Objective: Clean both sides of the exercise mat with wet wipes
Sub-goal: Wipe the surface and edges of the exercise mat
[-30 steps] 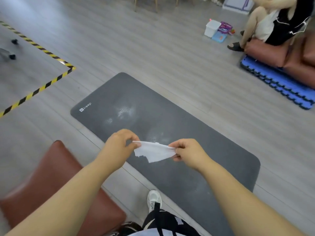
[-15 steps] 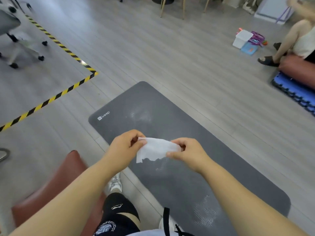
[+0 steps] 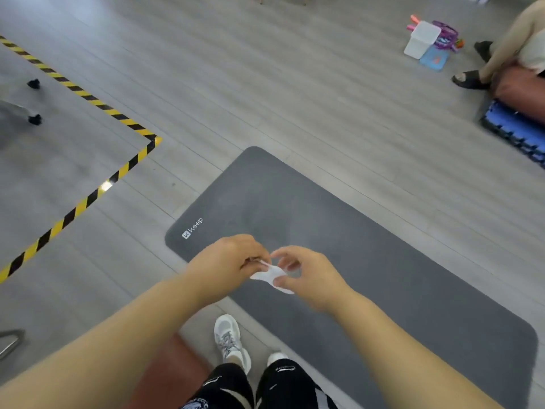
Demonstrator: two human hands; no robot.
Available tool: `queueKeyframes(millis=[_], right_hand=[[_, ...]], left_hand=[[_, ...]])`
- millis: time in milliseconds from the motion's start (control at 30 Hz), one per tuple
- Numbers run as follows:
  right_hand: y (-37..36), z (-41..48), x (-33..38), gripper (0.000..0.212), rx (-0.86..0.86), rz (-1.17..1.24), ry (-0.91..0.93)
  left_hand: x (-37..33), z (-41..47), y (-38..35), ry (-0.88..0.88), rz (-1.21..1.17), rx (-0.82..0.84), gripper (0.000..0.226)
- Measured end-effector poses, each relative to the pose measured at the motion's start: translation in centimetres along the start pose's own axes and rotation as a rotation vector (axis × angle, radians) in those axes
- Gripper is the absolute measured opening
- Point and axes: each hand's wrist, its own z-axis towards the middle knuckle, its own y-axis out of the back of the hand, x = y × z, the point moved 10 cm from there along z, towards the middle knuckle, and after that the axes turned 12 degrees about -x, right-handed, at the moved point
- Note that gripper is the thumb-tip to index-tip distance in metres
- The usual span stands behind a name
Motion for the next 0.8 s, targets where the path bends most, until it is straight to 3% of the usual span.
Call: queueKeyframes(millis=[100,267,400,567,733,800], right_hand=[[-1.6,2.6,1.6,0.008,-0.014,-0.126,0.061],[-2.8,5.2,0.5,0.029,0.027,-0.225,0.017],[-3.0,7.3,0.1,0.028,0.021,-0.347,-0.056],[-4.4,11.5,1.2,0.035,-0.035,-0.416,-0.139],[-9.7,18.0,3.7,0.018,-0.063,-0.616,-0.166],[-11.9,20.6,4.8,0.033,-0.095,-0.572,-0.209]], left_hand=[[1.7,1.1,1.0,-0.038,0.063,0.04,0.015],[7.2,0.0,1.4,0.092,0.161,0.057,0.01],[14.1,-1.9,0.7,0.257,0.348,0.297,0.023],[23.2,-0.8,3.4,0.324,0.447,0.409,0.026],[33.5,3.0,6.4,0.341,0.458,0.45,0.027],[37.3,5.0,7.5,0.325,0.461,0.478,0.027]])
